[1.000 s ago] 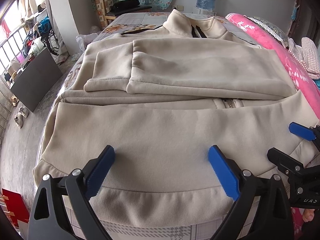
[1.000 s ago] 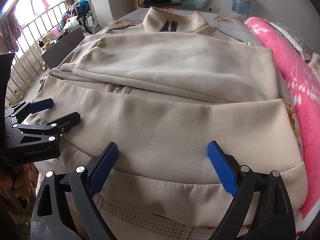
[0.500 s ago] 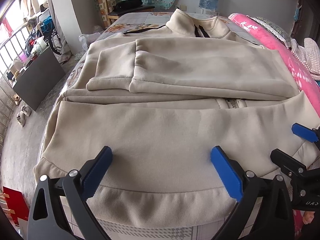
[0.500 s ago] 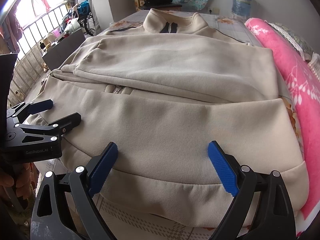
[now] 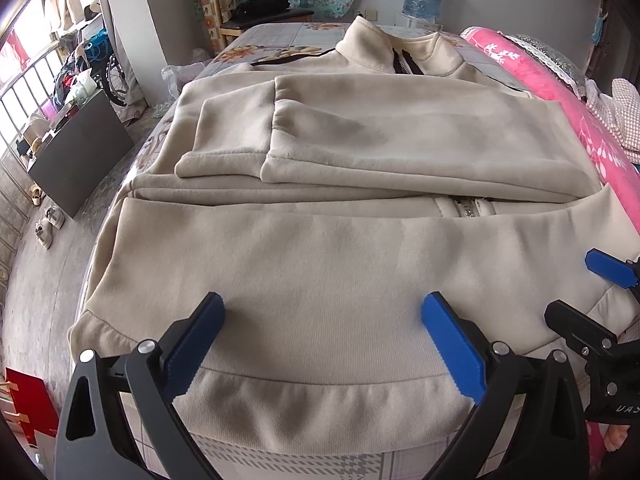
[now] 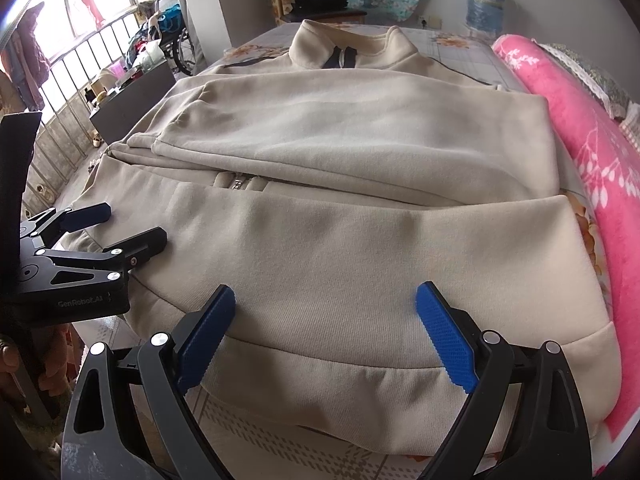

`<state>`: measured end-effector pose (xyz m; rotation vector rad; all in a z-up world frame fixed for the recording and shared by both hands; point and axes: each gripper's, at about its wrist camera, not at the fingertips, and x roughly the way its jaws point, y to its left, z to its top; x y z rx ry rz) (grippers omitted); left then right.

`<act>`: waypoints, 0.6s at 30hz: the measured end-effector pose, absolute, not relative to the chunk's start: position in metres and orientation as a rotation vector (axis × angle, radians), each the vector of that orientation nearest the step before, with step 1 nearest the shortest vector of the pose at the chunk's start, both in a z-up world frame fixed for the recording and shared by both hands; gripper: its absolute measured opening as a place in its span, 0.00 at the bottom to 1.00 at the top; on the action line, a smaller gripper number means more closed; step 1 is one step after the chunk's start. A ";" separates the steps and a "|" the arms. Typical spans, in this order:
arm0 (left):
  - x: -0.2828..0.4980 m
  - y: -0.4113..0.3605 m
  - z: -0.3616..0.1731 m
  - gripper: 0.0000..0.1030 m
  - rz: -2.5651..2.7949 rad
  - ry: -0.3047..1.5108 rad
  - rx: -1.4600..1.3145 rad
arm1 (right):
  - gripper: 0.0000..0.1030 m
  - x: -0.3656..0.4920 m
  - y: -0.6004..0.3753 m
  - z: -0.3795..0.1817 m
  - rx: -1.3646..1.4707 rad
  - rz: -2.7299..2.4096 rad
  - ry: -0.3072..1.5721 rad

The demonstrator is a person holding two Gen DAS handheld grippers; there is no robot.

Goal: Fold large clothes

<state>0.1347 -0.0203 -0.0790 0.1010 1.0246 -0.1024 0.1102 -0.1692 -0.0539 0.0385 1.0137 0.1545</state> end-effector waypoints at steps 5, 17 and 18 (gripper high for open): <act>0.135 -0.020 -0.079 0.95 -0.110 1.024 0.100 | 0.86 0.110 -0.170 -0.053 0.047 0.162 1.010; 0.136 -0.015 -0.078 0.95 -0.184 1.013 0.125 | 0.86 0.114 -0.177 -0.049 0.093 0.197 1.039; 0.137 -0.013 -0.075 0.95 -0.196 1.017 0.116 | 0.86 0.116 -0.180 -0.048 0.107 0.205 1.045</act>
